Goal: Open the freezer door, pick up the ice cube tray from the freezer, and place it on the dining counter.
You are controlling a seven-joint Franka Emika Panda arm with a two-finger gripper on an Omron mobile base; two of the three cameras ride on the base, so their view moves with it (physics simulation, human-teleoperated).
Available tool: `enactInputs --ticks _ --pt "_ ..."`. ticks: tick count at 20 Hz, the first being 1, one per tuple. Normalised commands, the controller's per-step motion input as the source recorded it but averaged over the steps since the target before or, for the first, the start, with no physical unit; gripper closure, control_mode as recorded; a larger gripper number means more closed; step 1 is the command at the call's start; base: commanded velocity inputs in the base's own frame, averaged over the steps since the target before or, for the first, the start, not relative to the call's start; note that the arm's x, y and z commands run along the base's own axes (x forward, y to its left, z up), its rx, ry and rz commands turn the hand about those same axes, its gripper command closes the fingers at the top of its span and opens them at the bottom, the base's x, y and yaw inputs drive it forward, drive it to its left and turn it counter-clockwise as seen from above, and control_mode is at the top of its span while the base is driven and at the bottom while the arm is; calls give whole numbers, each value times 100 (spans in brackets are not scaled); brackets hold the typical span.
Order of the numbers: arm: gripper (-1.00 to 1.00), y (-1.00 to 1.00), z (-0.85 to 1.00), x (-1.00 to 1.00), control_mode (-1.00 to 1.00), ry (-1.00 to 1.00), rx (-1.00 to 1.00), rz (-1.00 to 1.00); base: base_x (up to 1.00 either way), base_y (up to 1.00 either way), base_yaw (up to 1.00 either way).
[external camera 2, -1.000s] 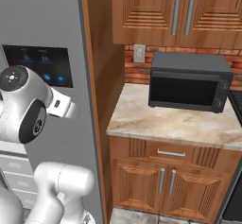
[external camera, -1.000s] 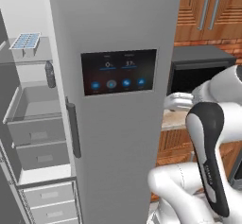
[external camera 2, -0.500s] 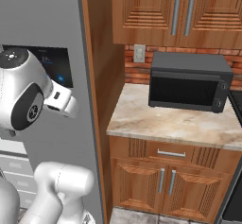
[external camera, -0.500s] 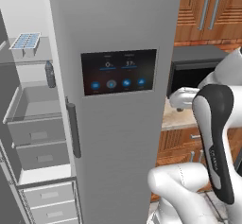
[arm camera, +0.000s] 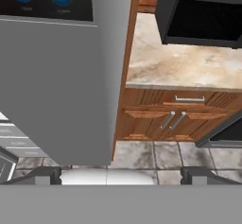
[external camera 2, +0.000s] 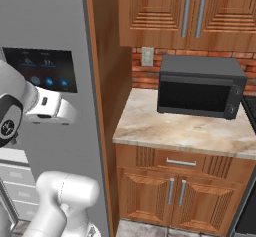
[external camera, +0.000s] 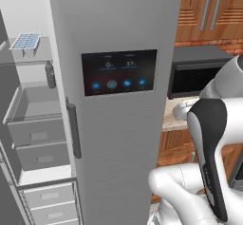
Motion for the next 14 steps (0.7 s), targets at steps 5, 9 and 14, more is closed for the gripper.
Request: enactInputs --ticks 5,9,14 --pt "-100 -7 0 -1 -100 1 0 3 0 0 0" --pt "-100 -1 0 0 -100 0 0 0 0 0 0" --pt "-100 0 0 0 100 0 0 0 -5 1 0"
